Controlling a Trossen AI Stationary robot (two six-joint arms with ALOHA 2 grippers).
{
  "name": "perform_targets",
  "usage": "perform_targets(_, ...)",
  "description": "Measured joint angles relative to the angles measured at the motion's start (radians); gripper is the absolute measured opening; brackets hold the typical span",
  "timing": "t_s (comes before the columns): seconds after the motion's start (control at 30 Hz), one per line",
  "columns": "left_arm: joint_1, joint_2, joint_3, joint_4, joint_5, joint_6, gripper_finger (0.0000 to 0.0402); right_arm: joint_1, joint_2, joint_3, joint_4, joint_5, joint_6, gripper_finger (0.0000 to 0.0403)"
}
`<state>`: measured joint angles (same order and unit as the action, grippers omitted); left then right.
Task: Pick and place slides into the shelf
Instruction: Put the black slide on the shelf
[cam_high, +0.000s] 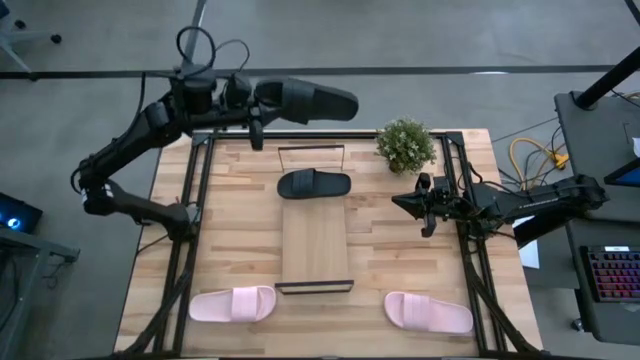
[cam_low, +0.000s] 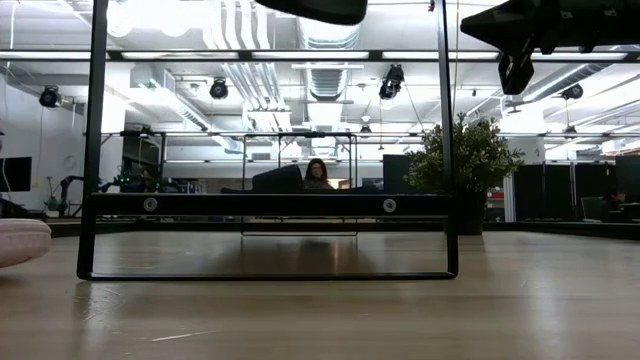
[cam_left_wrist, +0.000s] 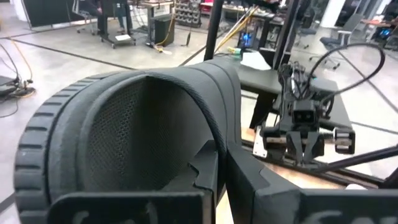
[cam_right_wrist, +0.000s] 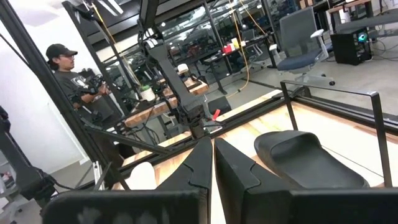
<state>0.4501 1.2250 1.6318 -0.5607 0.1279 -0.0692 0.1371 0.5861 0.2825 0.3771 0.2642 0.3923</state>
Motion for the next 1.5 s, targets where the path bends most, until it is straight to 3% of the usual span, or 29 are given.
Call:
perform_targets(0.4,-0.038,-0.166,-0.423,0.314,-0.018,-0.282,0.0000,0.000,0.000,0.000,-0.002,0.000,0.000,0.0008)
perform_targets(0.6,-0.040,-0.209,-0.557,0.376,-0.034,-0.434,0.0000,0.000,0.000,0.000,-0.004,0.000,0.000,0.0009)
perform_targets(0.87,-0.043,-0.240,-0.627,0.418,-0.032,-0.558,0.0000,0.000,0.000,0.000,-0.007,0.000,0.000,0.0008)
perform_targets(1.5,-0.127,-0.245,-0.626,0.360,-0.021,-0.771,0.0000,0.000,0.000,0.000,-0.007,0.000,0.000,0.0009)
